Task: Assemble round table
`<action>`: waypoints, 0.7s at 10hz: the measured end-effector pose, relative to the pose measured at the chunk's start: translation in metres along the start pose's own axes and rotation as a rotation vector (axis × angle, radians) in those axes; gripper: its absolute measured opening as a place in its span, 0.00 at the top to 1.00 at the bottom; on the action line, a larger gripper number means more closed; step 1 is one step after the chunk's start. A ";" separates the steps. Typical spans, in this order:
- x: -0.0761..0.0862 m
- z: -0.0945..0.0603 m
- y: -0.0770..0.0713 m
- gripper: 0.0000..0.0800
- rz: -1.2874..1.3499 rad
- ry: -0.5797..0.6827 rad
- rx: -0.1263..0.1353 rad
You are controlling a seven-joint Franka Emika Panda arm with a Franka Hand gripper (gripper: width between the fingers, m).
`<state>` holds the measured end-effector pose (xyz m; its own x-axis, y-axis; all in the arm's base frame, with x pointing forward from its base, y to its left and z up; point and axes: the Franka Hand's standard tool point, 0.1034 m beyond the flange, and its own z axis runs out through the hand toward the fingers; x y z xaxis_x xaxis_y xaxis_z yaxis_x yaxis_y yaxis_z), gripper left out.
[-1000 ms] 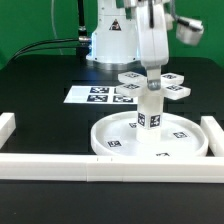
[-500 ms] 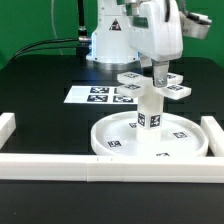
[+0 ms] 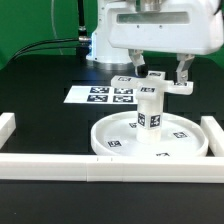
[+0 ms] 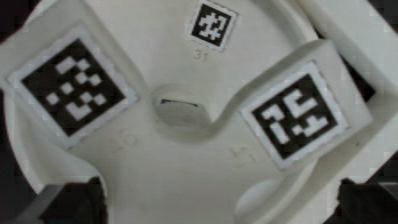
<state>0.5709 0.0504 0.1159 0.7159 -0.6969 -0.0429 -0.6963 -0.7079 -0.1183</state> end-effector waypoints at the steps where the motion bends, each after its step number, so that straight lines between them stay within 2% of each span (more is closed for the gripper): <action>1: 0.000 0.000 0.001 0.19 -0.029 -0.001 0.000; 4: 0.000 0.001 0.001 0.19 -0.027 -0.001 -0.001; 7: -0.001 -0.007 -0.009 0.19 -0.227 -0.042 -0.034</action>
Offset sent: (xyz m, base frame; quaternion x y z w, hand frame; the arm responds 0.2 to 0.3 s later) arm 0.0000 0.0000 0.0000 0.0000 0.0000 0.0000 1.0000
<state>0.5758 0.0562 0.1242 0.8555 -0.5143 -0.0606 -0.5179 -0.8500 -0.0963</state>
